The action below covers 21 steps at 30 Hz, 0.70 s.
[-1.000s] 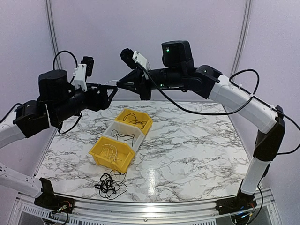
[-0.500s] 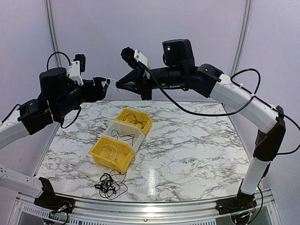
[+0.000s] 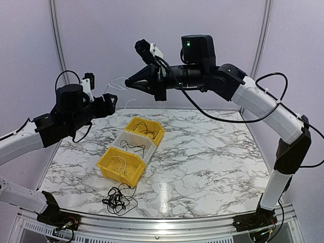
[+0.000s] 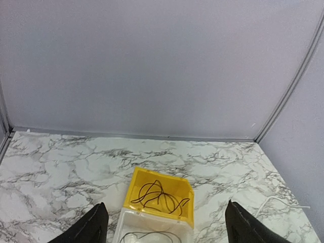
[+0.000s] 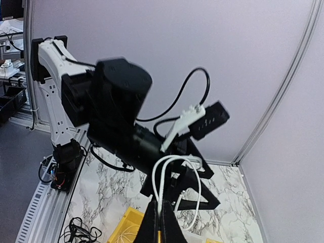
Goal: Untangle the cables
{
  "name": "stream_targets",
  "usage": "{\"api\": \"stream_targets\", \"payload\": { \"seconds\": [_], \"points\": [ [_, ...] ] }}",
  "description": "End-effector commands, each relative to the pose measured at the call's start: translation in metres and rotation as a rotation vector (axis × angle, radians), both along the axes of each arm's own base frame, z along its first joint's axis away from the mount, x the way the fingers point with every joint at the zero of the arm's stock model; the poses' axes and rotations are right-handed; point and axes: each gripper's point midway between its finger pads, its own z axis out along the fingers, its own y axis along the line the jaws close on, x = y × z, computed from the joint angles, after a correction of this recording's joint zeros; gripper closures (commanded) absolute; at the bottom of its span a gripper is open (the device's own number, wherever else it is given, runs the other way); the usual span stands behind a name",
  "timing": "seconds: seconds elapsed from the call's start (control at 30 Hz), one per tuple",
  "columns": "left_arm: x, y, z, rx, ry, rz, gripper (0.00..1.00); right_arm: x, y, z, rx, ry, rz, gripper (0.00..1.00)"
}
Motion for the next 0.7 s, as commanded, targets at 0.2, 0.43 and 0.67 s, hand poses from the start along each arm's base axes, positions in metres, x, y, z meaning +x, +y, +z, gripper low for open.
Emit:
{"api": "stream_targets", "payload": {
  "seconds": [0.2, 0.43, 0.67],
  "points": [
    [-0.01, 0.065, -0.114, 0.067, 0.207, 0.184, 0.16, 0.006, -0.035, 0.077, 0.182, 0.028, -0.045, 1.0],
    [-0.034, 0.109, -0.133, 0.094, 0.26, 0.298, 0.13, 0.024, -0.014, 0.016, 0.075, 0.117, -0.053, 1.0],
    [-0.056, 0.135, -0.136, 0.044, 0.298, 0.383, 0.13, 0.034, 0.008, -0.038, -0.015, 0.194, -0.018, 1.0]
  ]
}}
